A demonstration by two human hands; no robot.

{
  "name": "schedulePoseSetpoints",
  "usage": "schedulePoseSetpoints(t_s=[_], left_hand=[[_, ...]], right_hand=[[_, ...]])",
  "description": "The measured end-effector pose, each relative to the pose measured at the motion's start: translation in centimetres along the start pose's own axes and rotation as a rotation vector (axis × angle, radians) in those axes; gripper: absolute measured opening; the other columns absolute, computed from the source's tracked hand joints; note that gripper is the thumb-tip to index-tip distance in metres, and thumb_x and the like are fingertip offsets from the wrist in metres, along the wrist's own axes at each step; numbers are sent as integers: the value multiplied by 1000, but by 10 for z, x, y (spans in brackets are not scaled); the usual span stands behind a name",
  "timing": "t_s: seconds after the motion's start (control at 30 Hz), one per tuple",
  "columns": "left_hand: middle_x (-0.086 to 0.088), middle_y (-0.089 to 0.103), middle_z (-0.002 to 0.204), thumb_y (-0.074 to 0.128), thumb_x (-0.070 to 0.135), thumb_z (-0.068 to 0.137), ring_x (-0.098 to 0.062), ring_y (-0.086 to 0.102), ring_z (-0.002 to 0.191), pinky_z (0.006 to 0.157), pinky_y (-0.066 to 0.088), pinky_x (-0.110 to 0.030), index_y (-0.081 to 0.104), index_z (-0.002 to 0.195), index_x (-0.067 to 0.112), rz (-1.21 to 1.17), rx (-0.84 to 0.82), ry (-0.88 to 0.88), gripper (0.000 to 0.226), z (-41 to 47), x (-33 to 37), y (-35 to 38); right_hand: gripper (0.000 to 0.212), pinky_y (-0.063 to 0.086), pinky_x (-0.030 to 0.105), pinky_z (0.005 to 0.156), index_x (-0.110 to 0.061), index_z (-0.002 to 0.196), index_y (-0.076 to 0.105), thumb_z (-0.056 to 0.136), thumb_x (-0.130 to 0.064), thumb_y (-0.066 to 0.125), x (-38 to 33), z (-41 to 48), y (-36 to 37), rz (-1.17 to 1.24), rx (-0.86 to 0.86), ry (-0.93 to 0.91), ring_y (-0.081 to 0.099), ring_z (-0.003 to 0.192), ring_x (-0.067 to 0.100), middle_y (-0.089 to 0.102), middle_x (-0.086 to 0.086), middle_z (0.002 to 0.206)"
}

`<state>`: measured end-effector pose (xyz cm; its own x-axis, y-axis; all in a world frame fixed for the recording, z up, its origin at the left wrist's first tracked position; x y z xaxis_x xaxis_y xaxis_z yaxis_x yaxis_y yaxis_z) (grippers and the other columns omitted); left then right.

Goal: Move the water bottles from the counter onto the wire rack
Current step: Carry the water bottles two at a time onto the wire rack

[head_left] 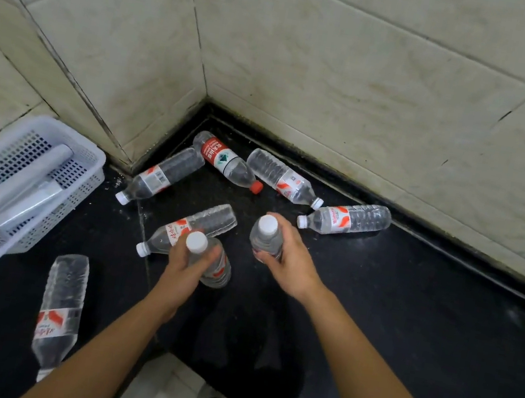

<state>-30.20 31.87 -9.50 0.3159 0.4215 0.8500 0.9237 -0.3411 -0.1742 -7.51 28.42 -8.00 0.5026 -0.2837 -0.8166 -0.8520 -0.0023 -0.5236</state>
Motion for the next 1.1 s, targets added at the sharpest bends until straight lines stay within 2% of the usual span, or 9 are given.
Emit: schedulePoseSetpoints(t_s=[0.17, 0.27, 0.4, 0.57, 0.67, 0.77, 0.93, 1.03, 1.1], left_hand=[[-3, 40, 142, 72, 29, 75, -20, 47, 131, 110, 42, -36, 25, 144, 28, 275, -232, 100, 84, -4, 2, 14], [-5, 35, 145, 70, 10, 90, -16, 41, 135, 108, 36, -17, 14, 149, 17, 409, -293, 206, 81, -8, 0, 17], [2, 53, 132, 80, 27, 84, -12, 54, 119, 101, 43, -30, 28, 139, 21, 464, -167, 307, 76, -11, -6, -2], [9, 62, 109, 92, 24, 67, -12, 61, 102, 88, 46, -29, 48, 118, 23, 344, -1, 311, 67, -7, -2, 4], [16, 57, 97, 90, 20, 71, -18, 61, 96, 83, 44, -32, 41, 117, 19, 314, -26, 228, 66, -1, -3, 16], [3, 64, 113, 89, 21, 72, -20, 63, 104, 91, 47, -33, 50, 128, 18, 294, -46, 213, 68, 3, 2, 20], [-2, 71, 110, 89, 38, 69, -24, 68, 103, 93, 54, -43, 65, 112, 23, 310, -108, 222, 52, -15, 34, 46], [1, 72, 104, 84, 58, 57, -21, 69, 97, 89, 55, -43, 68, 107, 22, 297, -190, 312, 63, -45, 66, 90], [3, 75, 98, 88, 47, 61, -18, 71, 92, 82, 55, -35, 71, 103, 22, 203, -308, 354, 52, -77, 88, 131]], right_hand=[[74, 44, 39, 110, -36, 145, 35, 86, -26, 78, 21, -24, -10, 109, 211, 120, 52, 130, 16, 53, -1, 141], [72, 48, 45, 107, -39, 142, 37, 84, -31, 80, 37, -57, -12, 145, 306, 188, 59, 123, 17, 59, -1, 135], [73, 48, 44, 107, -51, 137, 39, 83, -23, 80, 45, -109, 1, 125, 336, 188, 56, 125, 10, 54, -10, 138], [74, 43, 47, 113, -36, 146, 36, 87, -15, 74, 50, -121, 14, 116, 418, 140, 48, 135, 12, 46, -9, 147], [78, 42, 46, 113, -37, 149, 27, 88, -24, 74, 51, -113, 11, 161, 470, 221, 48, 134, 18, 47, -1, 144], [80, 43, 38, 111, -29, 152, 28, 89, -24, 76, 43, -116, 5, 208, 498, 259, 51, 130, 18, 51, 1, 141], [67, 53, 43, 100, -48, 126, 27, 85, -36, 78, 46, -177, -11, 342, 611, 286, 65, 110, 7, 62, -16, 122], [60, 54, 45, 98, -57, 124, 32, 86, -42, 76, 50, -233, -43, 373, 724, 273, 67, 106, 4, 65, -21, 117], [60, 54, 44, 99, -70, 120, 31, 87, -43, 73, 45, -275, -71, 358, 799, 252, 67, 107, 5, 65, -23, 119]])
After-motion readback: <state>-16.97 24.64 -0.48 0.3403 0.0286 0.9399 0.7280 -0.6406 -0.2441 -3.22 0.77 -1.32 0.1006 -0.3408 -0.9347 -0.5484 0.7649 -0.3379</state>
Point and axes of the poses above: each hand's wrist, its own z-axis towards the middle knuckle, its own y-axis out of the palm, x = y × z, the point moved 5 cm from there along z, towards the middle knuckle
